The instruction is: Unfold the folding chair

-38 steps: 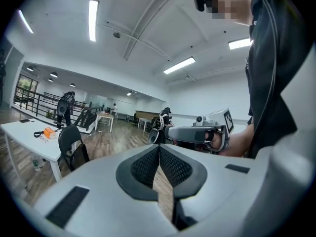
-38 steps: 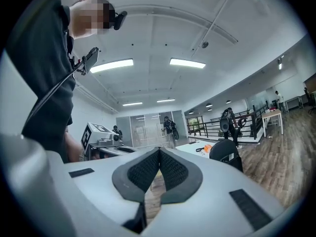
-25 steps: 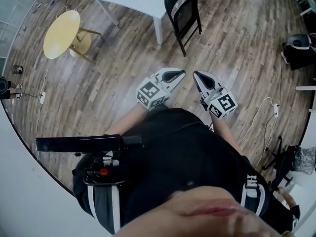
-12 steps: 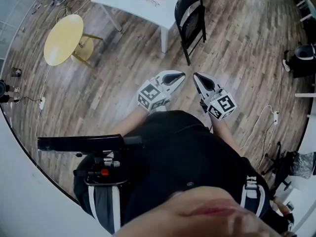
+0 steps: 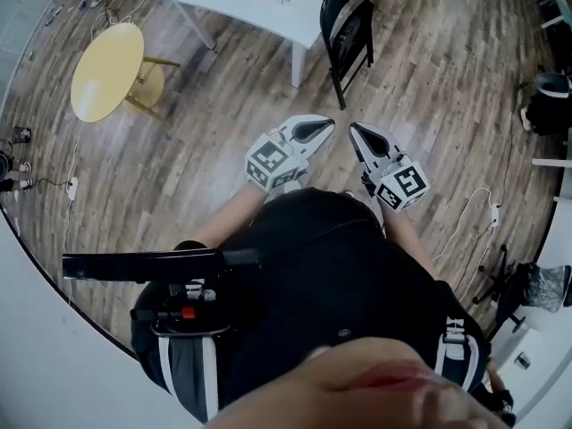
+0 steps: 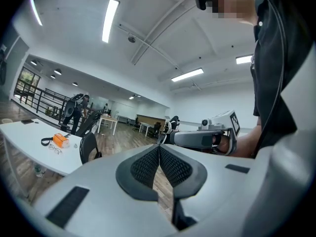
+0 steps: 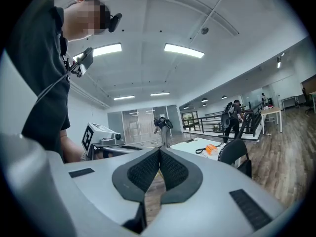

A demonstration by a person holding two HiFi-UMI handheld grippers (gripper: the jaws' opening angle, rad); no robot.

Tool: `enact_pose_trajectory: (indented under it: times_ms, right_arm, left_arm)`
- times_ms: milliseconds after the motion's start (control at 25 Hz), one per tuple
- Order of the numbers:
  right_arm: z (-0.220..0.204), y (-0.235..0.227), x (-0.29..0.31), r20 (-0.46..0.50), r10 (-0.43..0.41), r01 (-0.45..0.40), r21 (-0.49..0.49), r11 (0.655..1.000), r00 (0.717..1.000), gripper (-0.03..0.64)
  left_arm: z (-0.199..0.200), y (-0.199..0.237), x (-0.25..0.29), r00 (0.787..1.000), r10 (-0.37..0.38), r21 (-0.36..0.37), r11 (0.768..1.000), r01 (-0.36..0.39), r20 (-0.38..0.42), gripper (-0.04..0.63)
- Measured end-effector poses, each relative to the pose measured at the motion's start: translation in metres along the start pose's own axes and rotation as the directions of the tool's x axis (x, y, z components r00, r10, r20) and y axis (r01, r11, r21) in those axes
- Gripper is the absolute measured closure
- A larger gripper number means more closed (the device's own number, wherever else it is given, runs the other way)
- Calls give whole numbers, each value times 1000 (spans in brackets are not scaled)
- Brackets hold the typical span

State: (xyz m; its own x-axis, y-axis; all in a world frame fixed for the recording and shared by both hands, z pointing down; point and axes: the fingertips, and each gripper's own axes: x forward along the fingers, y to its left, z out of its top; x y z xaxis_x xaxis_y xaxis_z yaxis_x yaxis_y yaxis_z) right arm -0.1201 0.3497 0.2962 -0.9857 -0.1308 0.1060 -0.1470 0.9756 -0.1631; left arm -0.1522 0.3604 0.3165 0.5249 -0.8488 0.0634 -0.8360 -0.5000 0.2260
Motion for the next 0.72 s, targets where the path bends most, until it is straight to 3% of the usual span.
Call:
enact_pose_trajectory:
  times_ms: [200, 480, 720]
  right_arm:
    - [-6, -18, 4, -7, 5, -5, 30, 1000, 1000, 609]
    - [-6, -51, 26, 10, 83, -83, 50, 995, 997, 609]
    - [23, -96, 33, 27, 138, -138, -12, 990, 990, 609]
  left_arm:
    - [-5, 9, 12, 1000, 4, -23, 1000, -4, -11, 591]
    - [-3, 32, 36, 997, 64, -10, 998, -64, -31, 591]
    - [22, 54, 76, 994, 102, 20, 995, -101, -26, 591]
